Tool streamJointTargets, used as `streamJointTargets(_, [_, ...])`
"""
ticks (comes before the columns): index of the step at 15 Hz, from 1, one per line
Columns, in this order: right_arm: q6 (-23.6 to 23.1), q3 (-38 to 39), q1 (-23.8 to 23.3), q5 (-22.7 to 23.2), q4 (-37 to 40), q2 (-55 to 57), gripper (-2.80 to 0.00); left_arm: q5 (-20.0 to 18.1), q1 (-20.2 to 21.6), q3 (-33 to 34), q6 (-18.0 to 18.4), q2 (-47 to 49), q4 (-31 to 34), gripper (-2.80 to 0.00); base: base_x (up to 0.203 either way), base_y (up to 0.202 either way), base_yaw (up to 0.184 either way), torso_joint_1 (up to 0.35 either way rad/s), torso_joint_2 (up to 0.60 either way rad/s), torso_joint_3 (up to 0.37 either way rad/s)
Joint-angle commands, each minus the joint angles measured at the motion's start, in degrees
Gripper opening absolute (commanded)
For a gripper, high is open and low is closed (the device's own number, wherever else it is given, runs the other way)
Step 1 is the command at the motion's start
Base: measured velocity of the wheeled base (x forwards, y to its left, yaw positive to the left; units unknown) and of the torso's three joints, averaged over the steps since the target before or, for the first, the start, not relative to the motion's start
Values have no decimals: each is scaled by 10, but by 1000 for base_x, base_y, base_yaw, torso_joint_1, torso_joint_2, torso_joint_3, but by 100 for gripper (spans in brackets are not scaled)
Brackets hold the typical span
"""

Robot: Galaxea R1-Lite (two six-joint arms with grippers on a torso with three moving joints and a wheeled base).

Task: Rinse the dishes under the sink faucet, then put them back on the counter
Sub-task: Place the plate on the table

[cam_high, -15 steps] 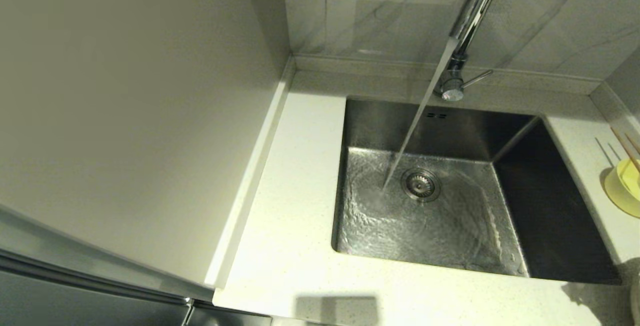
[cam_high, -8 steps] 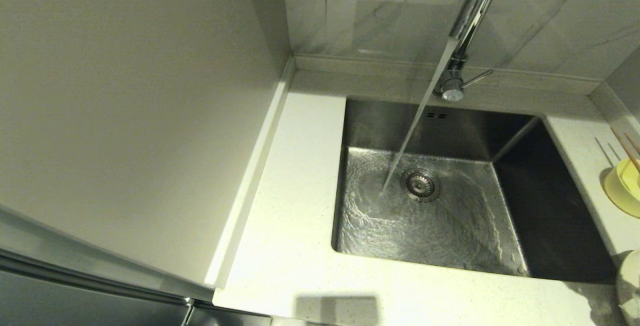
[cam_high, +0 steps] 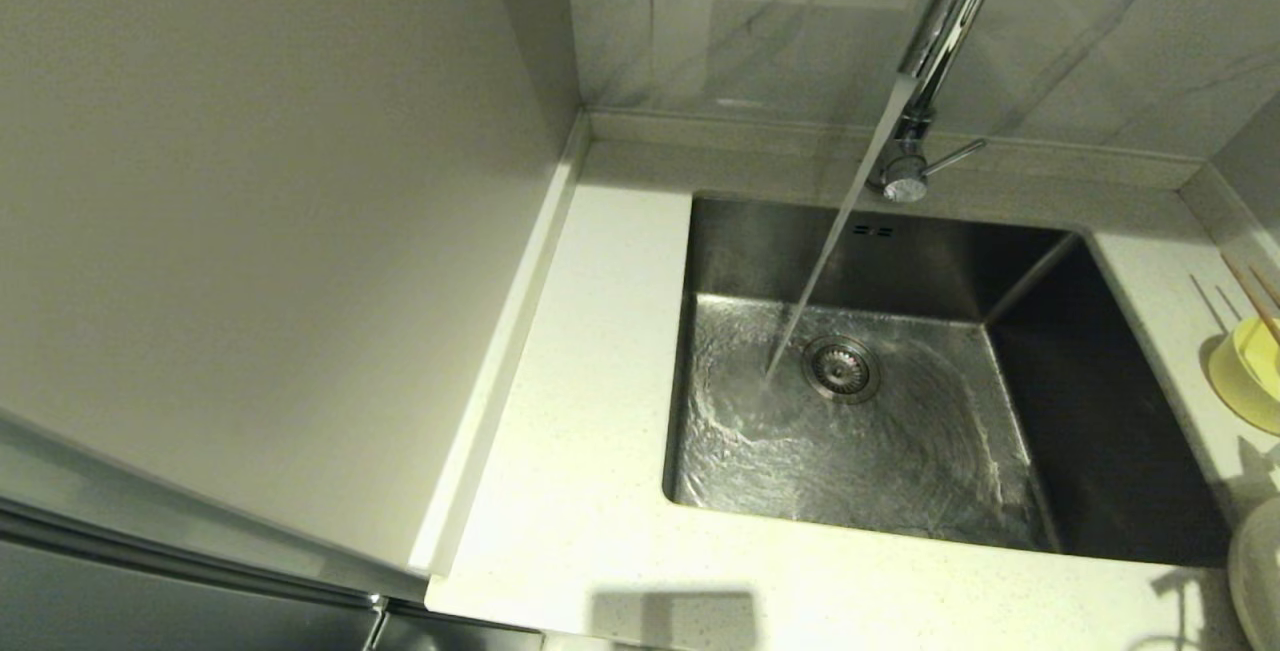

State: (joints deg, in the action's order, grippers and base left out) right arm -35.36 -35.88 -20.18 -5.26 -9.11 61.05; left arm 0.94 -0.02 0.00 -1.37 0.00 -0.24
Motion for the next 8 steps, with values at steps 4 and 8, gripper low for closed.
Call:
streamJointTargets(4, [2, -127, -11, -4, -41, 170, 0, 0, 0, 0, 0, -1, 0, -280, 0, 0, 0, 0, 0, 0])
streamJointTargets(8, [-30, -213, -71, -5, -87, 278, 0, 0, 0, 0, 0, -1, 0, -280, 0, 0, 0, 0, 0, 0])
